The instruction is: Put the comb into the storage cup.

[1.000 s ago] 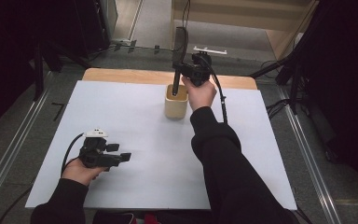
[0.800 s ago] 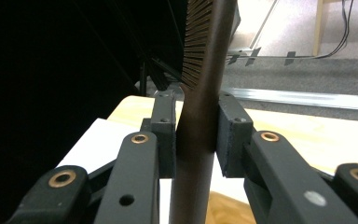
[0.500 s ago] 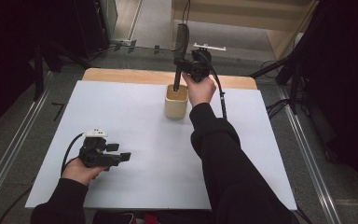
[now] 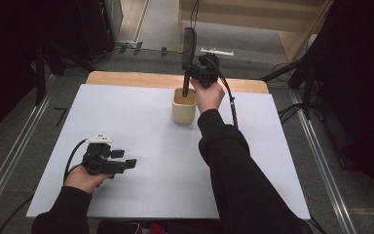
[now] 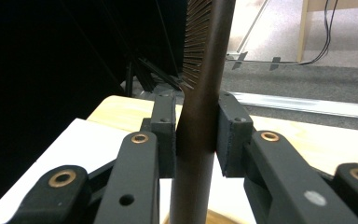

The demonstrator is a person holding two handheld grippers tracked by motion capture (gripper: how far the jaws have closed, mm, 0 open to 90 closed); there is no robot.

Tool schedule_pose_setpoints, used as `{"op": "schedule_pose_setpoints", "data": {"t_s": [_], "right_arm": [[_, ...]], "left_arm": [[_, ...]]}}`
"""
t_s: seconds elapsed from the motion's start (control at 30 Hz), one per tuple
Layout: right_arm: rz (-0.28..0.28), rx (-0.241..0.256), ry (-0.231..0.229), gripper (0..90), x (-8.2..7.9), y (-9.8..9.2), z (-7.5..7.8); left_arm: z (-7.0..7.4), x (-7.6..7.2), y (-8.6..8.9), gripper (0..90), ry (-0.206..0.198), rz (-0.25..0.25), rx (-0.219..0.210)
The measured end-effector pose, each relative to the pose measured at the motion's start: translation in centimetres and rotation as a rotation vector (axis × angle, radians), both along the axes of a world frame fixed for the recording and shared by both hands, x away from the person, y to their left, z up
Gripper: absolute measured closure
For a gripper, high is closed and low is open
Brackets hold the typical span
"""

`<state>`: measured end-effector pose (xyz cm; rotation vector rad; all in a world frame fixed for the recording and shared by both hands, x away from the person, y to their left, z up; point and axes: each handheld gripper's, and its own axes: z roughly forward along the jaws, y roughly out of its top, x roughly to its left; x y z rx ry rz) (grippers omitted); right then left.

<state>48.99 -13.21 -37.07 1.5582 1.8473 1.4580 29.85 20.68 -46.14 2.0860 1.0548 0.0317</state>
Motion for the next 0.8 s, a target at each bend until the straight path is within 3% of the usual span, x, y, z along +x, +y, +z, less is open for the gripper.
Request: {"op": "schedule_pose_setpoints", "data": {"t_s": [0.8], "right_arm": [[0.010,0.008,0.028,70.3,-1.0,0.0,-2.8]], "left_arm": [[0.0,0.0,-0.1,30.3,-0.001,-0.002,0.001]]}}
